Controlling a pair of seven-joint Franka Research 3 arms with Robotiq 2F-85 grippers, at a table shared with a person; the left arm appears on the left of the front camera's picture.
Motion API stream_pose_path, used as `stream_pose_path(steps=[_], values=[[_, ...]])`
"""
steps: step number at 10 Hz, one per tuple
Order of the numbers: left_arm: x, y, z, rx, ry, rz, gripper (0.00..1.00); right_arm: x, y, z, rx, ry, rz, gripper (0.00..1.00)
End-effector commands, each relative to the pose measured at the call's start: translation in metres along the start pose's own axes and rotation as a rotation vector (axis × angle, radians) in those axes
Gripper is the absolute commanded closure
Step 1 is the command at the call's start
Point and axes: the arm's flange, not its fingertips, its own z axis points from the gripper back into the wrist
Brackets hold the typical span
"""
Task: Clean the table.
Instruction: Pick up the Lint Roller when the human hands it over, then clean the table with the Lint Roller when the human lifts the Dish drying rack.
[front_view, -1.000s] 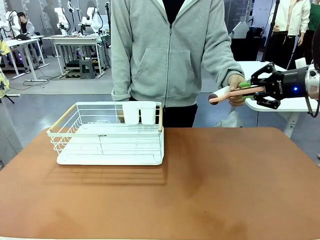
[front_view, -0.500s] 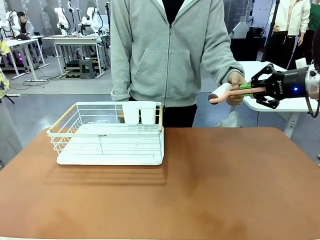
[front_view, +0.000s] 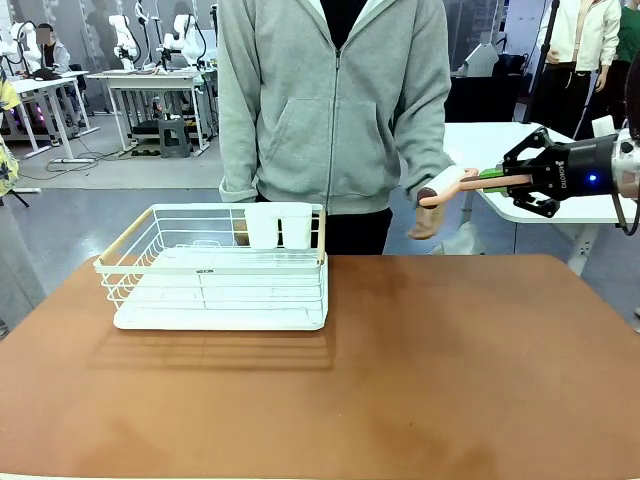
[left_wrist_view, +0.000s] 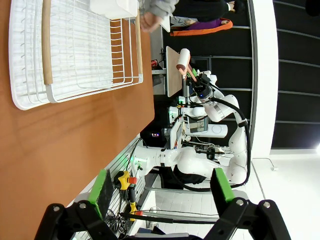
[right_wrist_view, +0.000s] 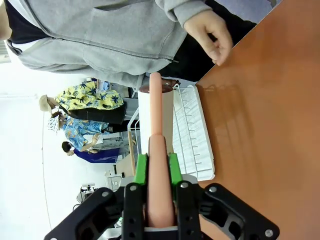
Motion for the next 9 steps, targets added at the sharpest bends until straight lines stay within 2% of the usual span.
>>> stream_pose_path(steps=[1, 9], values=[[-0.0019, -0.0003, 0.0022, 0.01, 0.002, -0.003, 0.0, -0.0008, 0.0004, -0.0008, 0.002, 0.003, 0.0, 1.0], [-0.0019, -0.0003, 0.0022, 0.01, 0.002, -0.003, 0.0, -0.0008, 0.0004, -0.0008, 0.002, 0.003, 0.0, 1.0]])
